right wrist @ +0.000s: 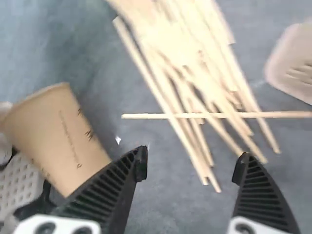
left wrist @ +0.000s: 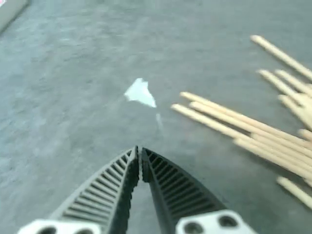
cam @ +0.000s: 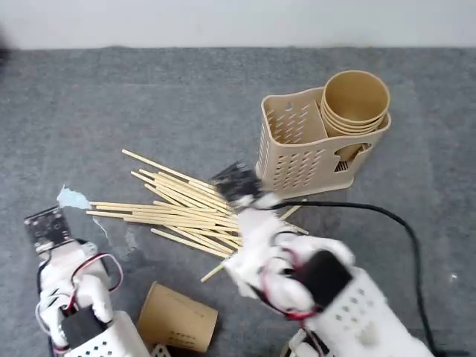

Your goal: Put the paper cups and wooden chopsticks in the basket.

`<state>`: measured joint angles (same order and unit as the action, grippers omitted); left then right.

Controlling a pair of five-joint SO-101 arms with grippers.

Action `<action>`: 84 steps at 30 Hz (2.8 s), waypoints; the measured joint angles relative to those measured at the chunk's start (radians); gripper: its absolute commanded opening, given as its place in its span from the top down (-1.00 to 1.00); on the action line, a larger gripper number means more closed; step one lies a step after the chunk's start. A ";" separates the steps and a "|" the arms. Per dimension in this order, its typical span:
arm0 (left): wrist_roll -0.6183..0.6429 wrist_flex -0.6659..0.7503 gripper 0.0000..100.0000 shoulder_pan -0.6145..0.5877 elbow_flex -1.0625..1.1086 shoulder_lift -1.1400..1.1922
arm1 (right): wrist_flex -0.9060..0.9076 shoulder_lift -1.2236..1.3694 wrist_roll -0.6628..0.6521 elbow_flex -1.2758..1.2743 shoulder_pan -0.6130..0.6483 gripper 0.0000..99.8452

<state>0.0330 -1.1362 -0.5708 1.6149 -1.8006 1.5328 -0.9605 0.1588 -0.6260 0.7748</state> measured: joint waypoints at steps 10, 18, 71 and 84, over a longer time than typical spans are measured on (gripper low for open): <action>0.000 -0.222 0.97 0.236 -0.261 0.000 | 0.106 -0.138 -0.002 0.000 -0.250 0.40; 0.000 -0.295 0.97 0.253 -0.493 0.305 | 0.123 -0.140 -0.002 0.002 -0.322 0.40; -0.321 -0.512 0.97 0.147 -1.008 1.260 | -0.222 0.129 0.087 -0.267 0.626 0.39; -0.321 -0.512 0.97 0.147 -1.008 1.260 | -0.259 0.186 0.107 -0.261 0.761 0.06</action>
<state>-0.2877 -1.6487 -0.4235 0.6068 -0.5409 1.2735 -0.7748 0.2662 -0.8869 1.5359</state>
